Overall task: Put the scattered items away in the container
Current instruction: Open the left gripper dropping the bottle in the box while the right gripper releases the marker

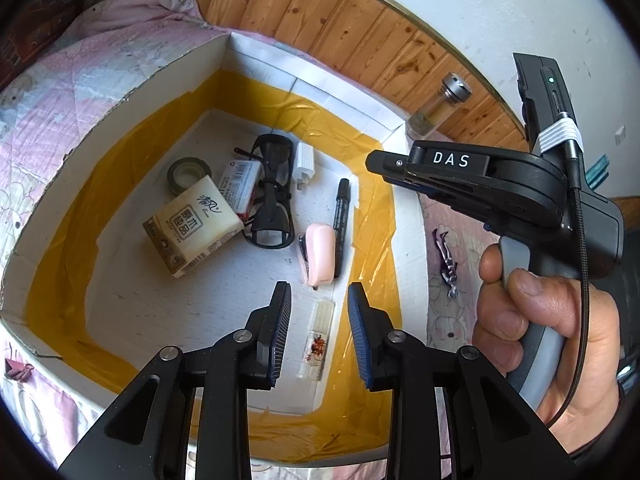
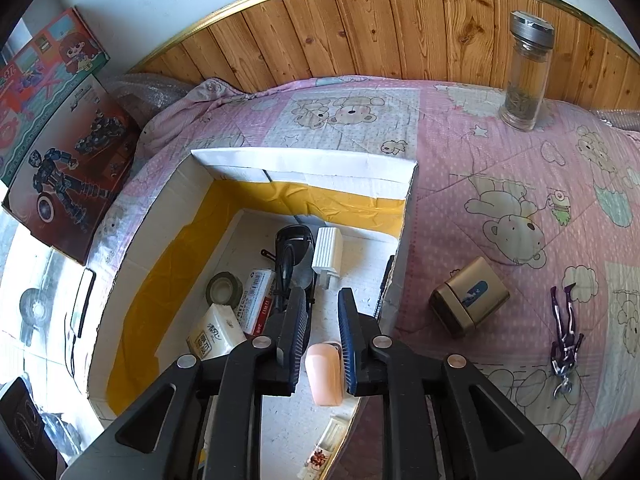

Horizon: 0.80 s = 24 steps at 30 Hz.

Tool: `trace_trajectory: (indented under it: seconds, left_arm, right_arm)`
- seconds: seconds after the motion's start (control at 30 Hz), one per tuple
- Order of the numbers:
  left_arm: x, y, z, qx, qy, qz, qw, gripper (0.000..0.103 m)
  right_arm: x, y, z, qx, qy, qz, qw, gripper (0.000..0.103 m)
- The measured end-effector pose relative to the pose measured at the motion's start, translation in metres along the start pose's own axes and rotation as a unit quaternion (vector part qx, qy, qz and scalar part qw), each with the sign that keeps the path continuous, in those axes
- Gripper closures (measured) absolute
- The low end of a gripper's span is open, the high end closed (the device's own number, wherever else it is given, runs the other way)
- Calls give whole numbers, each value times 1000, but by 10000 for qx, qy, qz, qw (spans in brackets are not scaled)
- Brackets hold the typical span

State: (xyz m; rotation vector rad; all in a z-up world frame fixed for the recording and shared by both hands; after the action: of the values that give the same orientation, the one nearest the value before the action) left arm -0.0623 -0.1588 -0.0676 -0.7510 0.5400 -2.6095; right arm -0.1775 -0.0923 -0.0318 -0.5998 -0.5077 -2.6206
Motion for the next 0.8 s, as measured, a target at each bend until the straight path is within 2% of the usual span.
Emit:
trace_trajectory:
  seconds: [0.17, 0.37, 0.47, 0.57, 0.7, 0.8]
  left_arm:
    - [2, 0, -1, 9, -39, -4, 10000, 72]
    - [4, -13, 9, 19, -301, -277, 9992, 72]
    - [4, -23, 17, -92, -473, -436, 9979, 72]
    - [1, -38, 28, -357, -636, -653, 9952, 73]
    - [-15, -67, 39, -587, -784, -1141, 9886, 73]
    - [-28, -87, 39, -715, -713, -1454, 9842, 73]
  right_arm:
    - [-4, -3, 11, 129, -54, -87, 9999, 84]
    - [-17, -7, 38, 521, -183, -102, 9984, 84]
    - [-28, -13, 54, 781, -249, -78, 9966, 84]
    - [-44, -23, 70, 939, -296, -55, 9951, 84]
    - [-67, -44, 90, 886, -366, -80, 9954, 84]
    - [-85, -66, 97, 697, -359, -152, 9968, 84]
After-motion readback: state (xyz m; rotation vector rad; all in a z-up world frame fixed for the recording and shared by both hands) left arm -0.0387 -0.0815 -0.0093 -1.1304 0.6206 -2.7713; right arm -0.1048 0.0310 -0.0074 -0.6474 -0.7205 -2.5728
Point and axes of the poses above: each gripper's, at about its wrist camera, not at the fingertips, and z roughly against the way its jaws point, y to its left, x to its top, the point moved 5 cm from there along -z, roughly the way its jaws point, and after that the axes turned 1 degree about z, right-handed, at the moved point
